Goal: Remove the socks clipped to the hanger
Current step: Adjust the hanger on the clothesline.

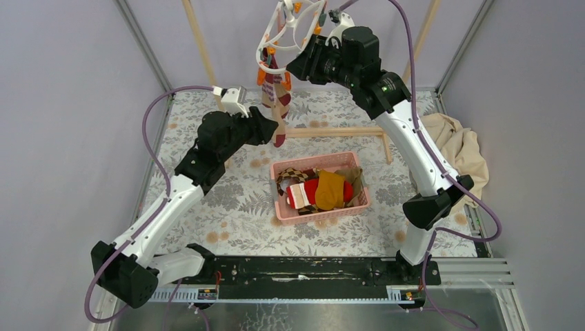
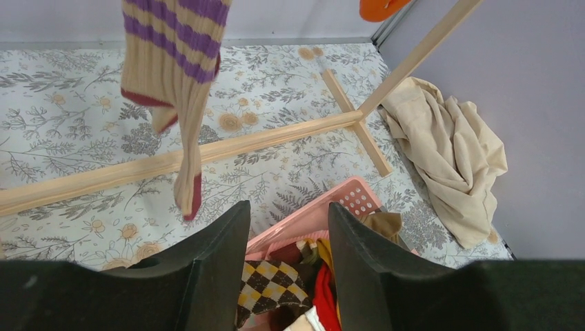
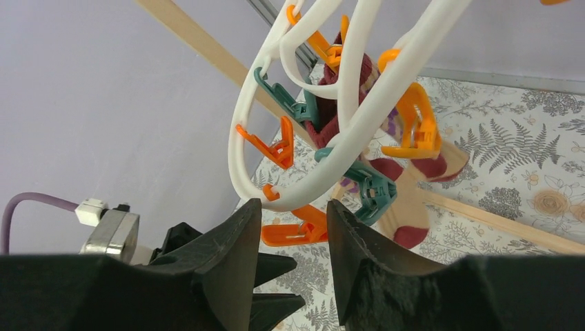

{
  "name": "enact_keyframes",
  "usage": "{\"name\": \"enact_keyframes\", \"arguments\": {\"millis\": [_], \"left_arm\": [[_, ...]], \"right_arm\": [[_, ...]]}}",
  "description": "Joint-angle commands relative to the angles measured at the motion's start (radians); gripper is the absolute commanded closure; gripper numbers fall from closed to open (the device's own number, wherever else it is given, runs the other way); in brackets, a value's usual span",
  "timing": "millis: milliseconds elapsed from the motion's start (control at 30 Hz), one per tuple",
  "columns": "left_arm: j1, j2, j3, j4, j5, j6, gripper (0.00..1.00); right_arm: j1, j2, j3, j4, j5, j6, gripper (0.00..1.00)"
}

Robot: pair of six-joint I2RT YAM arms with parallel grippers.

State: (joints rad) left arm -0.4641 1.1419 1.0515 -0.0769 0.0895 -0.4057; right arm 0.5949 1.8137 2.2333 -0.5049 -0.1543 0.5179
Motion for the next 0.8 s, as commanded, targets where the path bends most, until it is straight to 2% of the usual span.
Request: {"name": "enact_keyframes", "arguments": {"millis": [0, 333, 500, 767], "left_arm": [[0.001, -0.029, 0.04, -0.007, -0.022, 0.033, 0.47], [0.002, -0.075, 0.035, -0.043, -0.033, 0.045, 0.48], [0.001, -0.097, 0.036, -0.058, -0.04, 0.048, 0.49], [0.001, -0.121, 0.041, -0.077, -0.045, 0.051, 0.49]], "right_arm": [[0.007, -0.004, 0.036, 0.011, 0.039, 0.005, 0.53], [0.008, 0.005, 0.026, 0.07, 0.081, 0.016, 0.54], [0.001, 0.011, 0.028, 0.081, 0.091, 0.011, 0.67], [-0.042, -0.02, 0.003, 0.09, 0.089, 0.01, 0.7]]}}
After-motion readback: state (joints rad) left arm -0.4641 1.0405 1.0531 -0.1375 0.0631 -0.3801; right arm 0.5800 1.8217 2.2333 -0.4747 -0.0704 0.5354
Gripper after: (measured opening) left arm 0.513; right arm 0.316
